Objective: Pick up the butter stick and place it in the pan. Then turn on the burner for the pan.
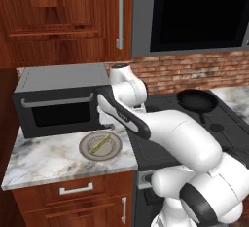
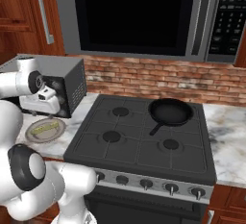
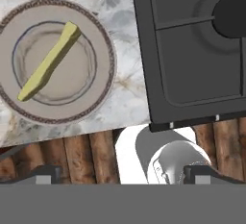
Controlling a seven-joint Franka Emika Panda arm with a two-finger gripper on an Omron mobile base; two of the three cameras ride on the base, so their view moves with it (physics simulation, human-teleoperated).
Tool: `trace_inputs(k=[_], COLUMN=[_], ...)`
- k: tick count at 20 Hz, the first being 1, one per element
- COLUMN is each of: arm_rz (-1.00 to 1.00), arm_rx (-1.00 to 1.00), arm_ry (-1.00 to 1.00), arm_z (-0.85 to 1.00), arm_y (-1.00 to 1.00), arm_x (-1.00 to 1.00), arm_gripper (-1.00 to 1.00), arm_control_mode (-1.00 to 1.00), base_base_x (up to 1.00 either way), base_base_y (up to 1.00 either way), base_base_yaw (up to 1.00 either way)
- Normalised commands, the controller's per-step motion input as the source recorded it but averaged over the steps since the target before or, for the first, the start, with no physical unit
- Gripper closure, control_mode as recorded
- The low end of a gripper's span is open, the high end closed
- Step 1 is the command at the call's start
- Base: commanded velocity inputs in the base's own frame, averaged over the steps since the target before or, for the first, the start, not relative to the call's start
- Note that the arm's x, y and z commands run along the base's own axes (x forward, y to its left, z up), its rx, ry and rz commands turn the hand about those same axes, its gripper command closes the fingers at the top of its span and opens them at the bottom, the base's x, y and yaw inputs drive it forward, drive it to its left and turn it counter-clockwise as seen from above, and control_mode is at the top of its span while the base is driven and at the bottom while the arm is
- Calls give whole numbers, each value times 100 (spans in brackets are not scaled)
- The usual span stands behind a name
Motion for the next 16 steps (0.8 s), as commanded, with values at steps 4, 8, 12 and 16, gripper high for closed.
trace_inputs(k=[4,8,12,16], arm_rz=[-21,-26,-27,-23], arm_rx=[1,0,0,0], arm_ry=[10,2,0,0], arm_z=[-25,-34,-29,-31], arm_y=[58,19,16,7], arm_x=[11,0,0,0], arm_gripper=[-100,-100,-100,-100], arm_control_mode=[-100,-100,-100,-100], base_base_x=[0,0,0,0], base_base_y=[0,0,0,0], base_base_yaw=[0,0,0,0])
